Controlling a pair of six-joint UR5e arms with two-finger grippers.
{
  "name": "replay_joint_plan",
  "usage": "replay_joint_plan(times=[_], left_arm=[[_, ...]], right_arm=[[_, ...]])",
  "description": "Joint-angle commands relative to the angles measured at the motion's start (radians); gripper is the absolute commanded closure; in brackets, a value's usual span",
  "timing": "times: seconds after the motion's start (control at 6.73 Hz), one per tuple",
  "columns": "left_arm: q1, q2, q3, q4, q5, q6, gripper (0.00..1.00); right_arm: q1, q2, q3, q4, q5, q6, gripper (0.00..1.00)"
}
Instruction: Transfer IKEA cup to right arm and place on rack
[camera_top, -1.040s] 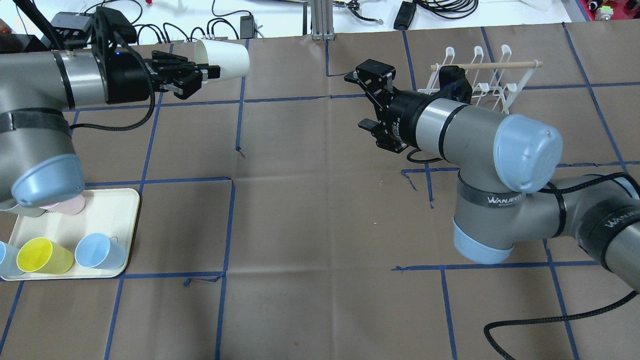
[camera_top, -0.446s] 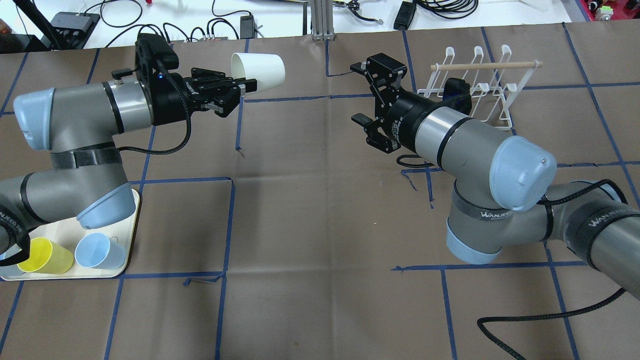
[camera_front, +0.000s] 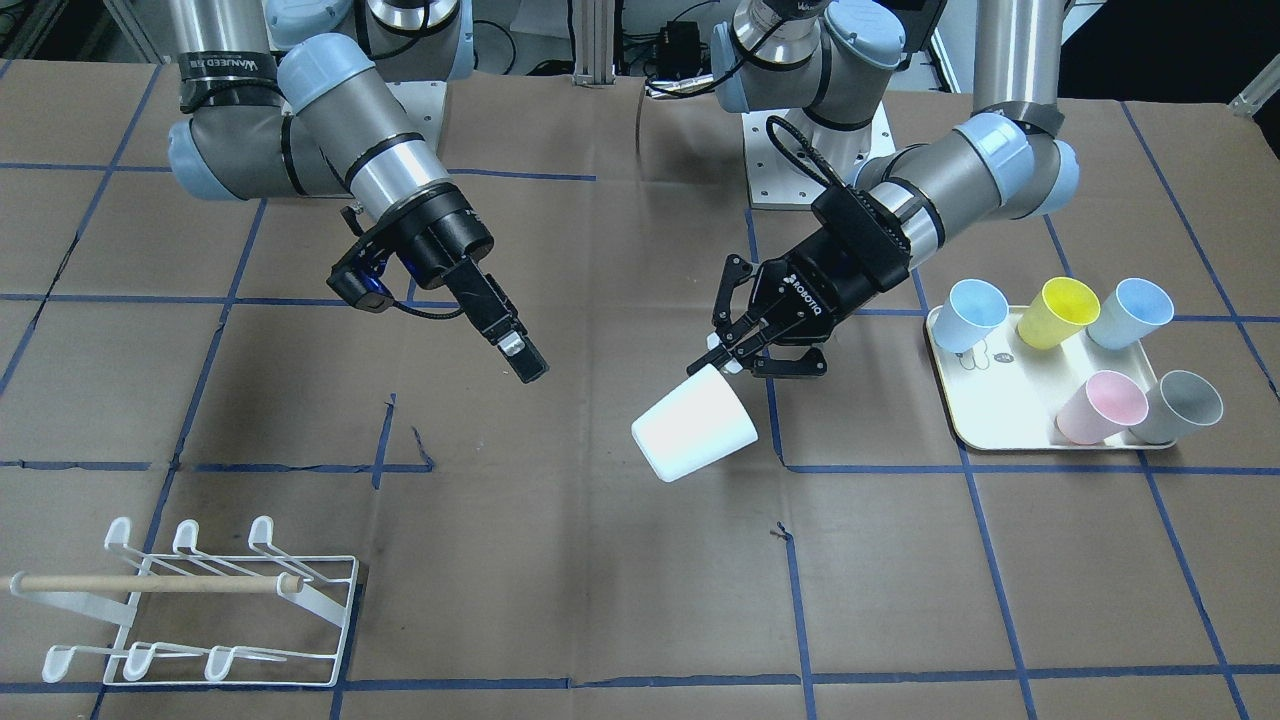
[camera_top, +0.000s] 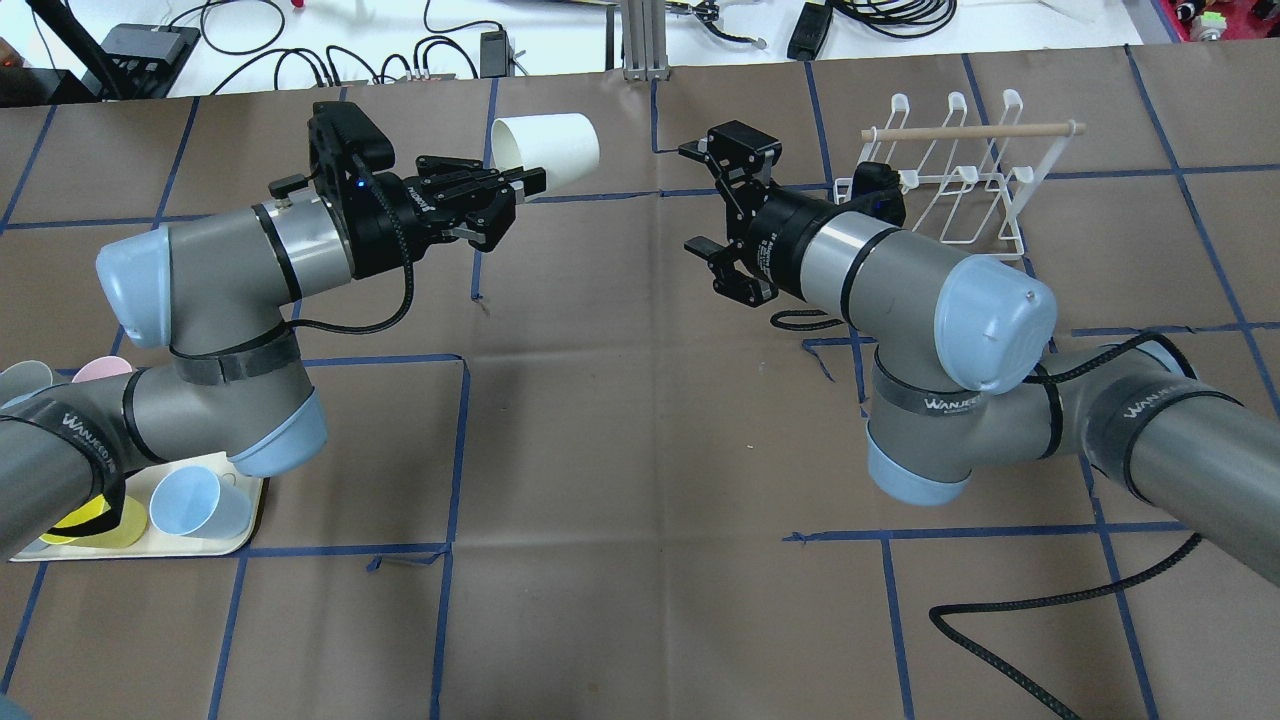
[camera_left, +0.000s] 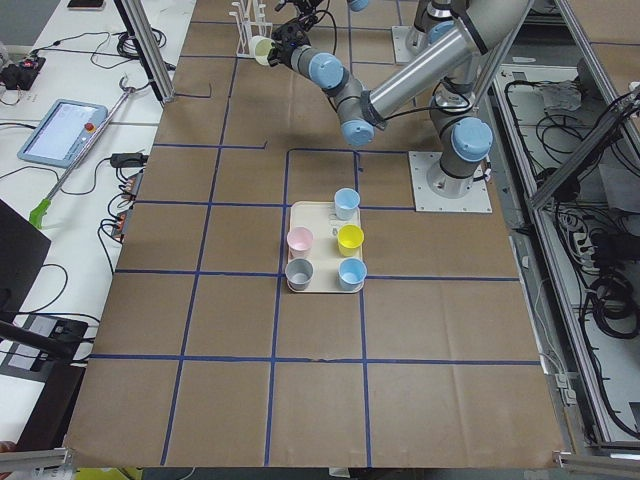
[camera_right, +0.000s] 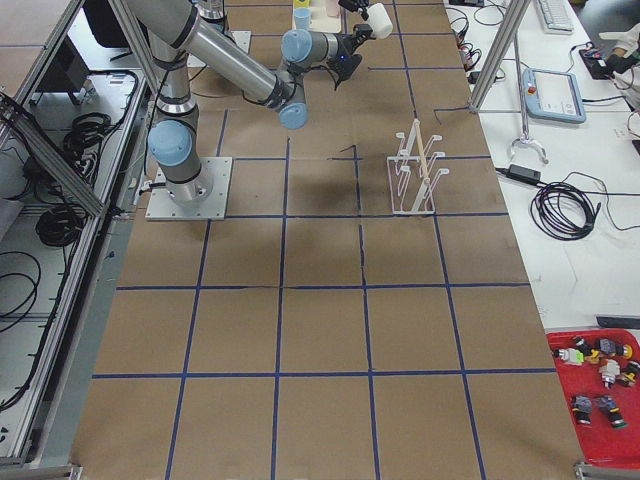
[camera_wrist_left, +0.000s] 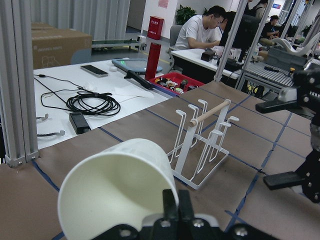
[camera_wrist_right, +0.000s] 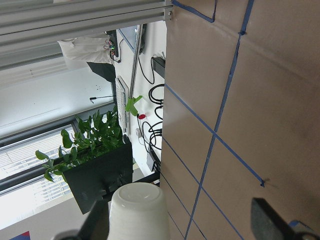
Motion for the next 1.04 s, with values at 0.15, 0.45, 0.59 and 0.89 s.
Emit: replay_joint_plan(times=[0.15, 0.45, 0.59, 0.89], left_arm=[[-0.086, -0.075, -0.006, 0.203, 0.020, -0.120, 1.00], [-0.093, -0.075, -0.007, 0.206, 0.020, -0.121, 0.99], [-0.093, -0.075, -0.006, 0.206, 0.020, -0.123, 0.99], [-0.093, -0.073, -0.006, 0.208, 0.020, -0.138, 0.99]], right_arm=[[0.058, 0.102, -0.123, -0.004, 0.000, 0.005, 0.00], [0.061, 0.125, -0.143, -0.005, 0.000, 0.008, 0.00], [0.061, 0.128, -0.148, -0.004, 0.000, 0.006, 0.00], [0.067, 0.150, -0.165, -0.001, -0.003, 0.008, 0.00]])
